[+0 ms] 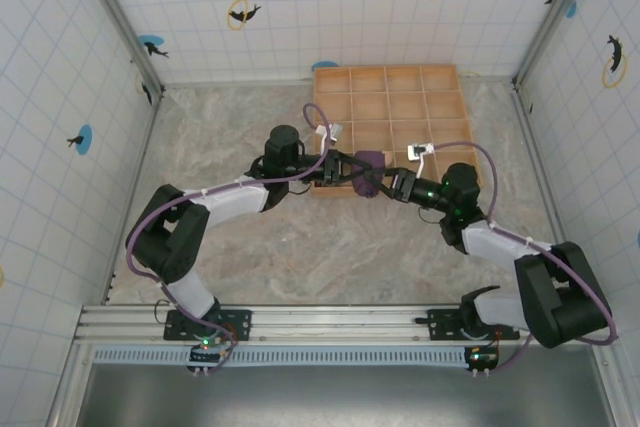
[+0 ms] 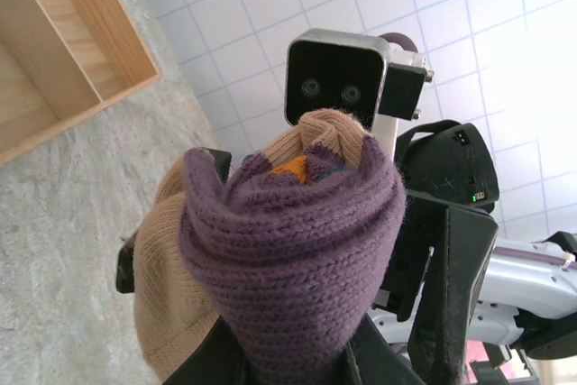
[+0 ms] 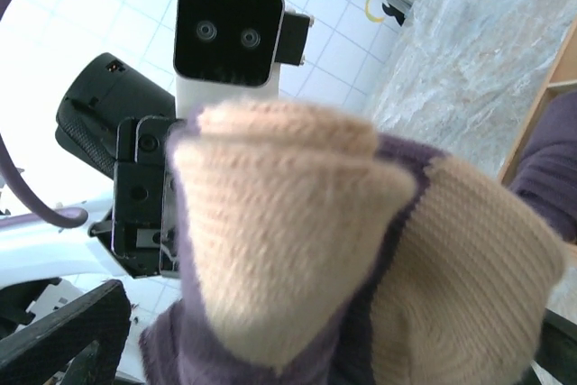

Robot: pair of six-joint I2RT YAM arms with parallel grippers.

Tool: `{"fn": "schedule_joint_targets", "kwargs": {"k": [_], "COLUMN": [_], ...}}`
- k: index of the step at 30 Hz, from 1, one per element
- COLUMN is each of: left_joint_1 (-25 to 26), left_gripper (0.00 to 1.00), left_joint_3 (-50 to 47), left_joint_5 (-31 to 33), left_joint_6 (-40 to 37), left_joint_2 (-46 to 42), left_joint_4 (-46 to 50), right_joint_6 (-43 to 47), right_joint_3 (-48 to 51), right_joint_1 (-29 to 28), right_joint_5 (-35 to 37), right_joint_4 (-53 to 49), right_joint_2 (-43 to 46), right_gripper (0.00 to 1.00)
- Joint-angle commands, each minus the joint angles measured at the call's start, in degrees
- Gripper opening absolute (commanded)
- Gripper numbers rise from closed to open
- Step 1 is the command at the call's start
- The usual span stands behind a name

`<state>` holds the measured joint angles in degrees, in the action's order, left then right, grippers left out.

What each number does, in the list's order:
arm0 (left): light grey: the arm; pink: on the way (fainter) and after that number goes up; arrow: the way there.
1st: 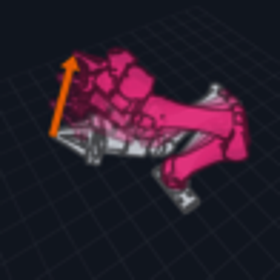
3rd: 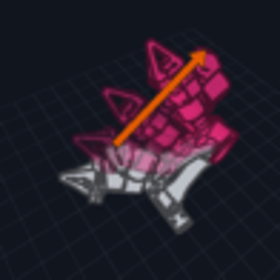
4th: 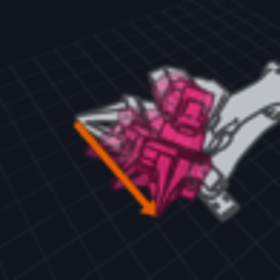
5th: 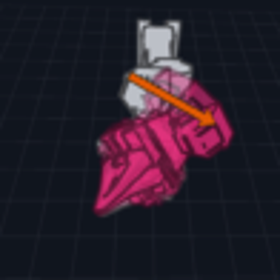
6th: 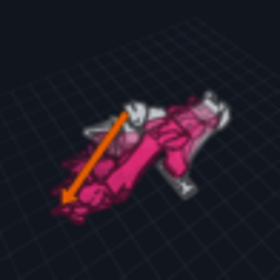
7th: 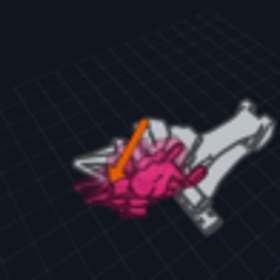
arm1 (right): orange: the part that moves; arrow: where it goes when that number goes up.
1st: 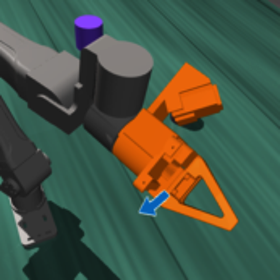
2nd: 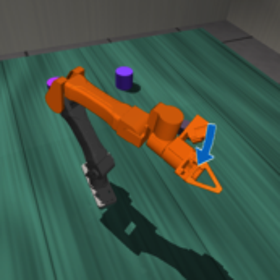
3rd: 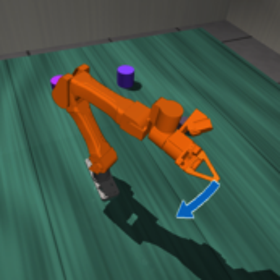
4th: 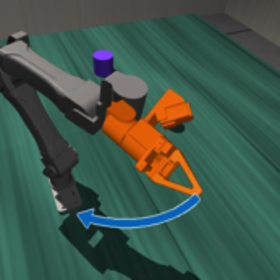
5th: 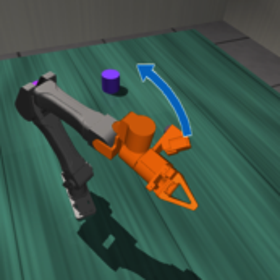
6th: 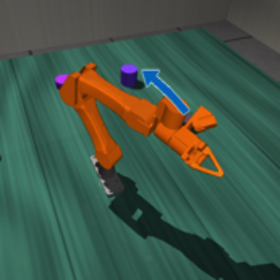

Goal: Roll the socks

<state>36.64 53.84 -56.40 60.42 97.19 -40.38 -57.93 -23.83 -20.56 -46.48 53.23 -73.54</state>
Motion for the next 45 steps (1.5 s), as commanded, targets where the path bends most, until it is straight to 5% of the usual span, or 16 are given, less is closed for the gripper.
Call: {"fn": "schedule_joint_targets", "kwargs": {"k": [1, 12, 16, 22, 27, 31, 35, 45], "left_joint_1": [-0.34, -0.52, -0.85, -0.86, -0.79, -0.83, -1.04, -6.77], "left_gripper": [0.0, 0.0, 0.0, 0.0, 0.2, 0.52, 0.7, 0.74], "left_joint_3": [0.88, 1.26, 1.27, 1.05, 1.52, 1.61, 4.31, 3.29], "left_joint_5": [-1.48, -0.17, 1.08, 4.23, 6.45, 9.15, 12.73, 25.83], "left_joint_6": [1.1, 1.18, 0.18, -4.14, -7.36, -11.85, -15.95, -18.28], "left_joint_2": [0.2, 0.81, 0.56, -0.97, -1.8, -2.87, -4.37, -10.8], "left_joint_4": [-3.59, -4.07, -2.71, 2.77, 7.56, 14.31, 21.57, 38.26], "right_joint_6": [-2.21, -4.21, -3.8, -1.86, -0.31, 3.13, 5.99, 15.44], "right_joint_3": [-2.58, -3.09, -2.63, -2.83, -4.13, -6.67, -8.59, -16.7], "right_joint_1": [0.27, 0.07, 0.07, 0.01, -0.01, 0.12, 0.71, 3.59], "right_joint_5": [-1.08, -0.59, -0.07, 1.14, 1.61, 1.81, 3.28, 1.28], "right_joint_4": [5.53, 7.72, 7.01, 3.35, -0.47, -7.79, -13.05, -23.57], "right_joint_2": [-2.44, -3.33, -2.63, -1.65, -1.65, -2.49, -3.22, -11.56], "right_gripper": [1.0, 0.83, 0.69, 0.36, 0.25, 0.03, 0.01, 0.0]}}
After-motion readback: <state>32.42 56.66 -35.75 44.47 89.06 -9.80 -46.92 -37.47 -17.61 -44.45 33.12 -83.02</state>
